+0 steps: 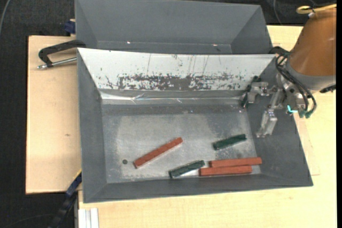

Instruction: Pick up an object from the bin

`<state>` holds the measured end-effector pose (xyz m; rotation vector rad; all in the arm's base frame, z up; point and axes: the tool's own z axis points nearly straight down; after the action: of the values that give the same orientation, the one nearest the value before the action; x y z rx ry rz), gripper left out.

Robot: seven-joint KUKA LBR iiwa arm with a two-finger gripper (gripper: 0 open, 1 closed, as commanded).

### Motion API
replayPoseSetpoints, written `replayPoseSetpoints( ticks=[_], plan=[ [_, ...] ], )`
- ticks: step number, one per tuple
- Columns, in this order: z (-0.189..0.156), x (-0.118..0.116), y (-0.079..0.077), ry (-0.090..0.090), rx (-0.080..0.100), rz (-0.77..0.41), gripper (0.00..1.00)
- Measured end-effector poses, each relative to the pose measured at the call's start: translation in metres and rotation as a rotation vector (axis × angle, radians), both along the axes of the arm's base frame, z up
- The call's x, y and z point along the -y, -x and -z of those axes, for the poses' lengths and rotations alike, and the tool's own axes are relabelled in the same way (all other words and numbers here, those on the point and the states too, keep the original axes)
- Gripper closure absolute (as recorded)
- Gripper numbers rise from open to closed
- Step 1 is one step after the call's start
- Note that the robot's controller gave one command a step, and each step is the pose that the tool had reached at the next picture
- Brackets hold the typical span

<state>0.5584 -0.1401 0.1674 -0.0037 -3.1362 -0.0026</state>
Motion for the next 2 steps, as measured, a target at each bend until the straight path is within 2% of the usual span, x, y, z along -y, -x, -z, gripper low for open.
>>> replayPoseSetpoints(
  ticks=[1,2],
  plan=[
    [0.1003,-0.0207,0.0413,-0.001,0.001,-0.097,0.00],
    [0.0967,-0.0202,0.0388,0.002,0.008,-0.098,1.00]
  ],
)
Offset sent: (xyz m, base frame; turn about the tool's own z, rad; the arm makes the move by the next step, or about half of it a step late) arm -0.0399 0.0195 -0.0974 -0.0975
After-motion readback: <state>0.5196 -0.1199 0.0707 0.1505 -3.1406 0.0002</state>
